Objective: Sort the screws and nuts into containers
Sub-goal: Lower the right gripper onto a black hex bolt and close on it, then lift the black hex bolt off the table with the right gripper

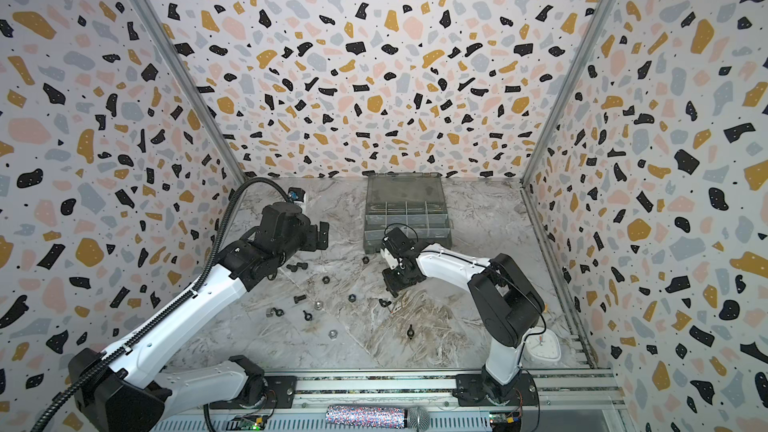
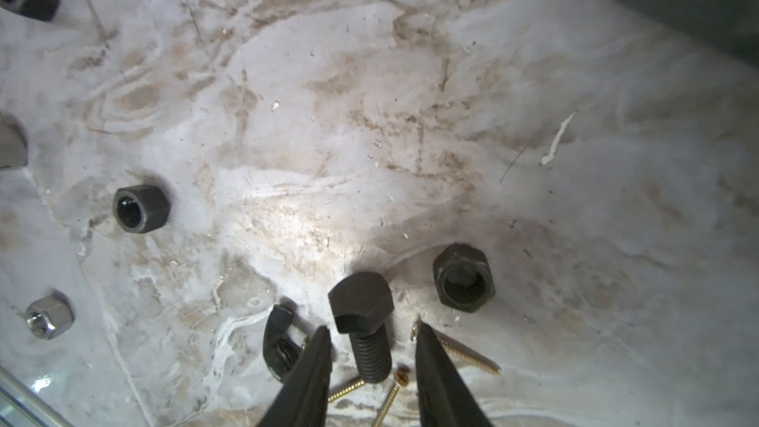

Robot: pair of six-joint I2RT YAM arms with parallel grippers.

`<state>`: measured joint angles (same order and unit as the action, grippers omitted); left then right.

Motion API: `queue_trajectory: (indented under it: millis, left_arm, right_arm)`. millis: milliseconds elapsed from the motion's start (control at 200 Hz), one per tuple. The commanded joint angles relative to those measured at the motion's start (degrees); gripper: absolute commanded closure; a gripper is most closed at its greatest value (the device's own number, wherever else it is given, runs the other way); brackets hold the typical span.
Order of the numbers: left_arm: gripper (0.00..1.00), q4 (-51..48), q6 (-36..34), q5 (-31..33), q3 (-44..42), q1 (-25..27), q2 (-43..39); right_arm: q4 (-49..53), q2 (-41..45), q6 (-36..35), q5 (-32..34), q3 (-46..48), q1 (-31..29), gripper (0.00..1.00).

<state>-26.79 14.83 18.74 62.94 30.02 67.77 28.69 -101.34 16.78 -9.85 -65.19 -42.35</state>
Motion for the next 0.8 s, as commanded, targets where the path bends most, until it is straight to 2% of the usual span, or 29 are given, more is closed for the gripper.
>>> queue_trajectory:
  millis: [0, 275, 516, 796]
  left_arm:
    - [0.00, 0.35, 0.20, 1.99, -0.89, 0.14, -1.04]
    - [0.00, -0.46, -0.13, 3.73, -1.44, 0.13, -1.67]
    - [0.00, -1.09, -1.02, 4.07, -0.63, 0.13, -1.98]
    - [0.00, -1.92, -2.15, 3.53, -0.53, 0.04, -3.60]
  right_arm:
    - [1.73, -0.56, -1.46, -0.38, -1.61, -0.46, 0.63]
    - [2.12, -4.03, -2.63, -0.39, -3.77, -1.42, 0.66]
    - [2.12, -6.16, -1.80, 0.22, -4.92, -2.28, 0.77]
    - [1.57, -6.64, -0.49, -0.07, -4.70, -2.31, 0.81]
